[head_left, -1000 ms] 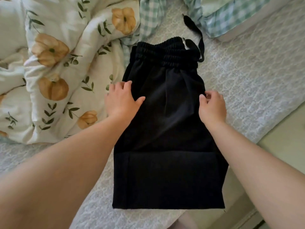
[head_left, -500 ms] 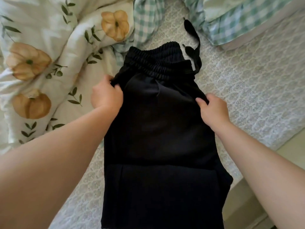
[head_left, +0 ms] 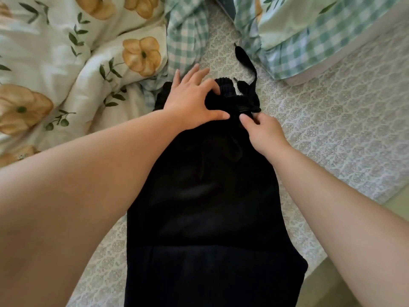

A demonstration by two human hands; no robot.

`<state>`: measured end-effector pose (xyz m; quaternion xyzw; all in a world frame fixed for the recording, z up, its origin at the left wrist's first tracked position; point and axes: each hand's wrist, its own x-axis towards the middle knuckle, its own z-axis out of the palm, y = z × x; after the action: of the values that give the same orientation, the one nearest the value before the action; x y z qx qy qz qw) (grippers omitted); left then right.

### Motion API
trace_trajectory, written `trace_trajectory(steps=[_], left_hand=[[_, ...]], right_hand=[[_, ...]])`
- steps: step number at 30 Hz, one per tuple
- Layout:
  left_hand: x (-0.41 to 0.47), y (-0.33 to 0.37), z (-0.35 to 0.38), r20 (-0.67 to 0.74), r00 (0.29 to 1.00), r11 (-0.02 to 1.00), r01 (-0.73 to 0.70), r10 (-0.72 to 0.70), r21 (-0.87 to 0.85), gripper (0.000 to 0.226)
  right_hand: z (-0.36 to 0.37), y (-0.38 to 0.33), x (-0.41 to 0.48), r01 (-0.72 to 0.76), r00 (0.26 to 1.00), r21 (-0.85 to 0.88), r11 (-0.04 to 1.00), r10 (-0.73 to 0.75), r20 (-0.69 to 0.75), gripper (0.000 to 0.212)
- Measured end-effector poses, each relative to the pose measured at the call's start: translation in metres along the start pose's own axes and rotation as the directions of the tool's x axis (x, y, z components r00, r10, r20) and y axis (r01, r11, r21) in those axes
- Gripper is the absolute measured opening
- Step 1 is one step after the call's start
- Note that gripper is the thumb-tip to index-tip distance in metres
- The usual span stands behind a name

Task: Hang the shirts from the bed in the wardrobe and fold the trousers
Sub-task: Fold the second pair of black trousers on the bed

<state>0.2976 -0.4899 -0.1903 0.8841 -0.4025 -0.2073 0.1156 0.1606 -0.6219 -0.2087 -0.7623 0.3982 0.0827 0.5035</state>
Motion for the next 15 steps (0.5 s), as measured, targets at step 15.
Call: trace_trajectory(steps=[15], left_hand=[[0.045, 0.029, -0.053, 0.433, 0.899, 0.981, 0.017, 0.069, -0.192, 0.028]], right_hand=[[-0.01, -0.005, 0.009, 0.016, 0.992, 0.237, 0.971, -0.045, 0.119, 0.034]])
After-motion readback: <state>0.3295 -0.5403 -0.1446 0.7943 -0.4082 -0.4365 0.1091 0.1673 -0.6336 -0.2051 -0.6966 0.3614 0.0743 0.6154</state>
